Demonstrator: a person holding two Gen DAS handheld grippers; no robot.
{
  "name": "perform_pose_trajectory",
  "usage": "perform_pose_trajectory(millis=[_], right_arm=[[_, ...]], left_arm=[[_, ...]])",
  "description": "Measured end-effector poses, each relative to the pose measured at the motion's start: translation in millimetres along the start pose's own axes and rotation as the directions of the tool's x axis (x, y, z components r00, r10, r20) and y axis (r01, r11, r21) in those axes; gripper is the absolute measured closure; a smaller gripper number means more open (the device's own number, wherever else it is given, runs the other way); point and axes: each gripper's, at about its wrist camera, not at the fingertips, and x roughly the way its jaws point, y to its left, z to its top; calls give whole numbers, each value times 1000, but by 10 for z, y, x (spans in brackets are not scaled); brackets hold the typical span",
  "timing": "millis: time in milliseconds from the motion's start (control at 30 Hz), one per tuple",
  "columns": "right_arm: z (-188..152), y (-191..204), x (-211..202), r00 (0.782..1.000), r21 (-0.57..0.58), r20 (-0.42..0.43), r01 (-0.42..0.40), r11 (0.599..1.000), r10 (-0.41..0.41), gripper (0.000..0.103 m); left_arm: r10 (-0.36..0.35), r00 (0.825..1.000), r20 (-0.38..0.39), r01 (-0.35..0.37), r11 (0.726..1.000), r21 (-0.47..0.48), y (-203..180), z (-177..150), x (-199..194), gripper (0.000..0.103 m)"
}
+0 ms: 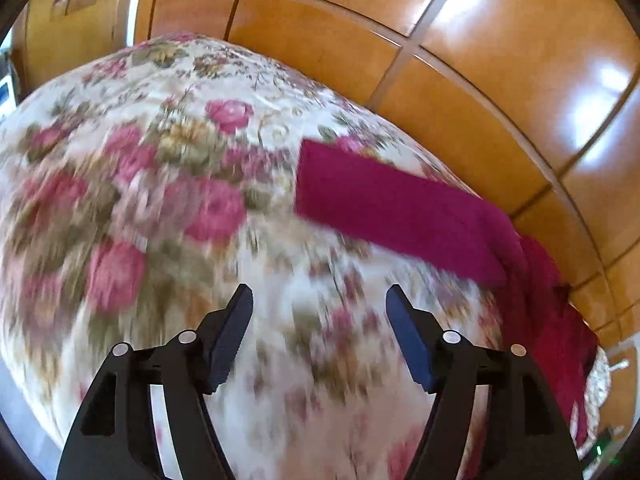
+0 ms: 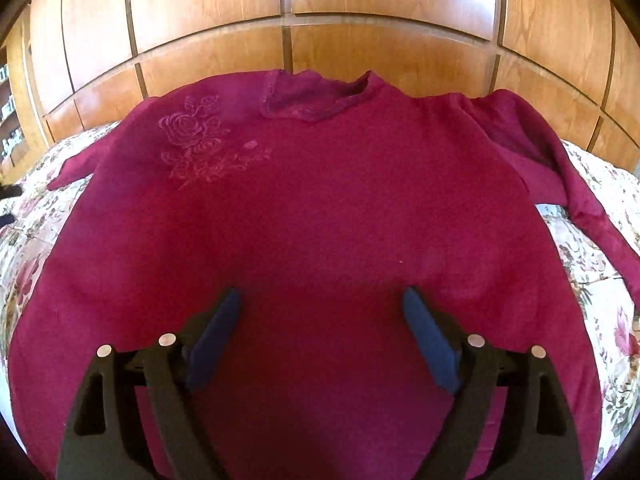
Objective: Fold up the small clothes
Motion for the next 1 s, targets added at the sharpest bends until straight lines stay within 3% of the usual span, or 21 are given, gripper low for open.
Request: perform_pose_trajectory(millis=[267,333,367,400,600,700,767,833,1000], right_arm=[[11,5,36,1000,9,-1,-13,1000,13,14],[7,6,35,1000,10,-1,-13,1000,13,14],[8,4,35,1000,10,-1,-14,1000,14,14],[7,5,35,1000,10,-1,-13,1000,13,14],[1,27,43,1000,4,-2,-4,1000,4,14],[1,25,42,1000,4,-2,-4,1000,4,14],[-2,25,43,1000,3,-1,-3,1000,3,14],[-4,29,43,1000,2,-1,-1,1000,1,14],[-15,39,41,1000,-1,2,5,1000,-5,14]], left_arm=[[82,995,-60,-81,997,20,-70,503,765,44],[99,991,-86,-96,995,38,-91,524,895,63],[111,990,-85,-107,993,46,-103,532,919,86],[106,991,-82,-104,994,39,-106,543,901,94],[105,989,103,-106,994,4,1,678,239,98],[137,974,178,-135,991,-23,190,778,-93,98],[196,958,212,-195,981,-24,313,790,-262,99],[243,947,209,-242,970,-33,424,781,-303,99],[410,896,171,-404,912,-72,886,724,-214,101]])
